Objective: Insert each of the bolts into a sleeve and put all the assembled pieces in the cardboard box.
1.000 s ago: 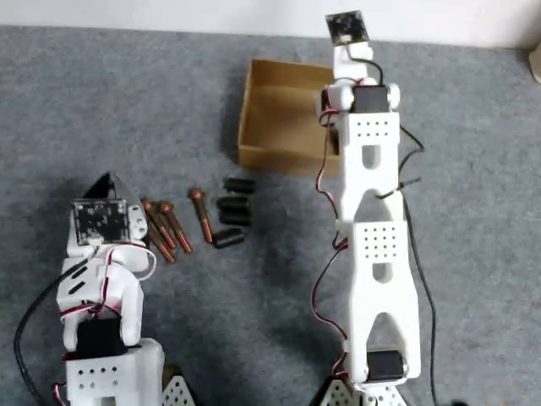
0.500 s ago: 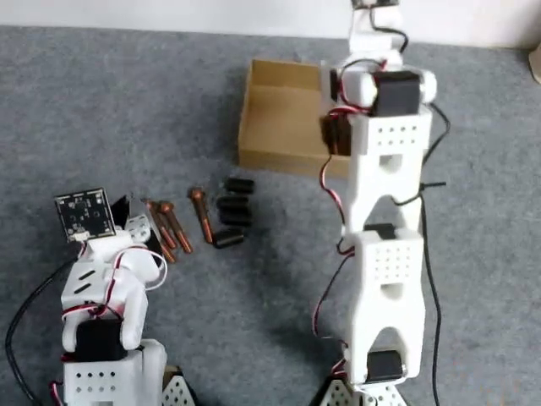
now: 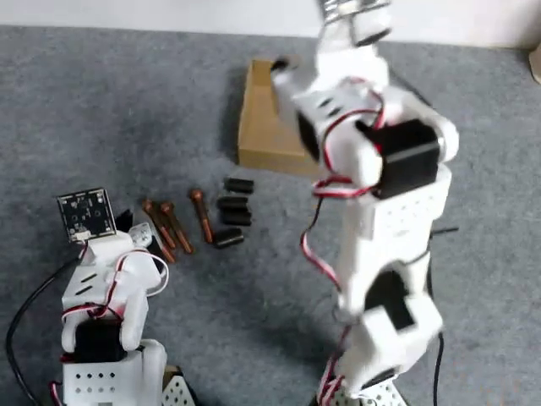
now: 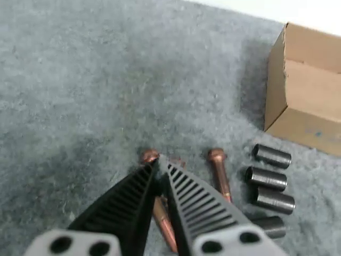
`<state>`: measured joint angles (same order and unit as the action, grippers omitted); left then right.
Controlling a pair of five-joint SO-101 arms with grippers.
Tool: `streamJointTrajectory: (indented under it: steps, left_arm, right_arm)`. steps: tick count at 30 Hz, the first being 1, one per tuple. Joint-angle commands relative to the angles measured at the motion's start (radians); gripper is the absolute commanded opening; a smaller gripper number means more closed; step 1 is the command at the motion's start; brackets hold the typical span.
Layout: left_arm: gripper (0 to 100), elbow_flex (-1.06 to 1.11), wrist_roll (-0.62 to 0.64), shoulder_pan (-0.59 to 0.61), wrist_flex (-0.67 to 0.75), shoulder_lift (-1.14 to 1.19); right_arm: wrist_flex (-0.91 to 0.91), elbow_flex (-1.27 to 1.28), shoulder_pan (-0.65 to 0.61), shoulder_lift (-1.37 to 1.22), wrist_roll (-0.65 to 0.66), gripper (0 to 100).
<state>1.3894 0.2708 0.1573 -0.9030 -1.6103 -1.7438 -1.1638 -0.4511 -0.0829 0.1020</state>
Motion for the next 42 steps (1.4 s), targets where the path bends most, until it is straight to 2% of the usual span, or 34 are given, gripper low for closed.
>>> streamJointTrajectory:
  steps: [1,5,8,17,23,28,39,42]
  left_arm:
    - [1,-0.058,0.006,-0.019,-0.04,-0.008]
    - [1,-0.073,0.008,0.012,-0.072,-0.008]
    - [1,-0.085,0.063,0.036,-0.098,-0.008]
    - [1,-0.041,0.071,0.038,-0.097,-0.008]
    - [1,-0.038,0.071,0.039,-0.097,-0.008]
    - [1,-0.035,0.071,0.039,-0.097,-0.001]
    - [1,0.013,0.068,0.042,-0.052,-0.008]
    - [1,0.016,0.029,0.042,-0.052,-0.008]
  right_arm:
    - [-0.016,0.343,-0.076,0.228,-0.005,26.3]
    - [-0.008,0.688,-0.117,0.403,-0.003,26.3]
    - [0.061,0.963,-0.13,0.53,-0.002,26.3]
    - [0.57,1.825,-0.14,0.921,0.158,26.3]
    - [0.858,2.232,-0.272,0.997,0.187,26.3]
    - [0.992,2.281,-0.341,0.914,0.192,26.3]
    - [1.116,2.051,-0.344,0.507,0.321,26.3]
    - [1.15,2.008,-0.346,0.432,0.365,26.3]
